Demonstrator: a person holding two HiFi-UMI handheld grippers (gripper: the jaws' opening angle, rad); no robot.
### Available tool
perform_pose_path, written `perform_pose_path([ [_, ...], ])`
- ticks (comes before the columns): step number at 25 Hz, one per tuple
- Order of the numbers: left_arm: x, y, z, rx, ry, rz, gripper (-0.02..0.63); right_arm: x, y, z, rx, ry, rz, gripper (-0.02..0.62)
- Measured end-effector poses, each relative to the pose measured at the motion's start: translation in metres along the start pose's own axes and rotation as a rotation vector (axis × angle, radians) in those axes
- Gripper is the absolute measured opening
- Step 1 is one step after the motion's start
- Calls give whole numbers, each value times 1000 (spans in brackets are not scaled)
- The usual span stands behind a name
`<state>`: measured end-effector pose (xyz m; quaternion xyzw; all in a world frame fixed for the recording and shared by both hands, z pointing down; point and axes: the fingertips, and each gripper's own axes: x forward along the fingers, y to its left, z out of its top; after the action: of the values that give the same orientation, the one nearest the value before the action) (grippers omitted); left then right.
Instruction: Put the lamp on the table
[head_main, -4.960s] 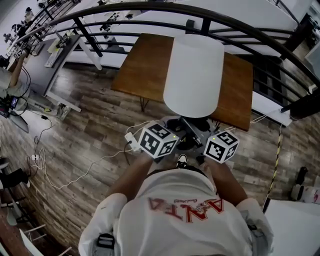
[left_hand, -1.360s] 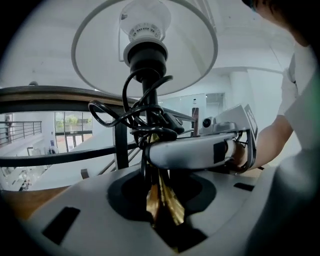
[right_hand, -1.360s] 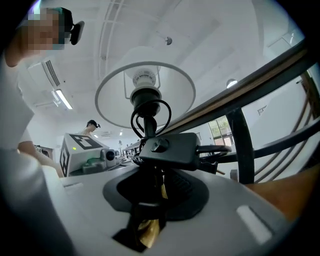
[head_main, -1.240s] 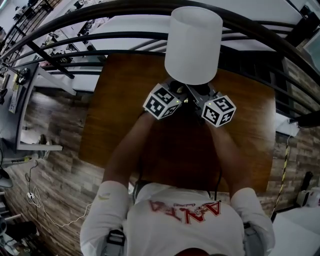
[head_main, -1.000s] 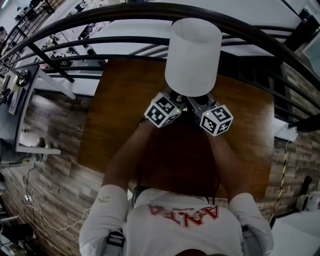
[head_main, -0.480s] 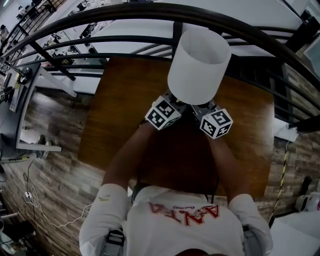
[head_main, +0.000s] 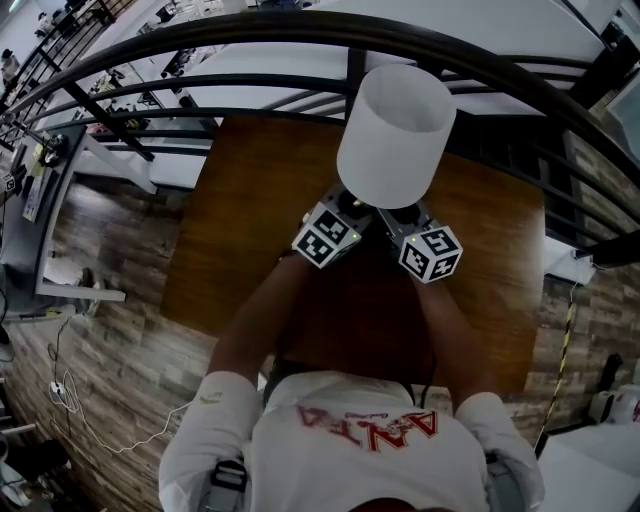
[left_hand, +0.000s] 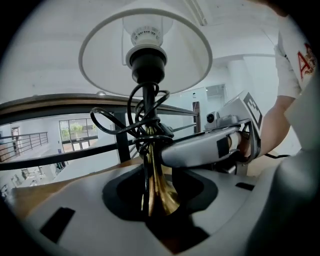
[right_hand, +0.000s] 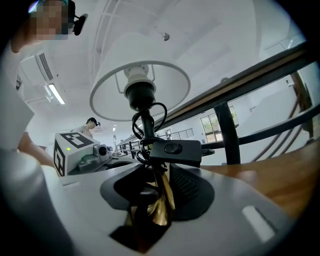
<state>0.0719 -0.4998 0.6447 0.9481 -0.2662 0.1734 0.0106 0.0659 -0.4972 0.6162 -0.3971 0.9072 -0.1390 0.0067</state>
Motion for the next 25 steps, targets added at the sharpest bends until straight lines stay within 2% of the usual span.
perform_pose_path([
  [4, -16, 10, 0, -21, -7, 59, 144, -11, -2, -1, 22, 32, -45, 144],
  [8, -40, 14, 1, -125, -15, 108, 144, -36, -3, 2, 50, 46, -86, 143],
  [12, -68, 0, 2, -184, 10, 122, 144, -64, 6, 3, 89, 66, -132, 111],
  [15, -89, -7, 15, -223, -5, 144, 137, -84, 9, 12, 123, 69, -174, 83],
  [20, -138, -18, 45, -211, -19, 185, 44, -112, 25, 35, 129, 68, -249, 17],
  [25, -194, -33, 82, -226, -81, 217, 32, -145, 64, 76, 88, 35, -291, 3],
])
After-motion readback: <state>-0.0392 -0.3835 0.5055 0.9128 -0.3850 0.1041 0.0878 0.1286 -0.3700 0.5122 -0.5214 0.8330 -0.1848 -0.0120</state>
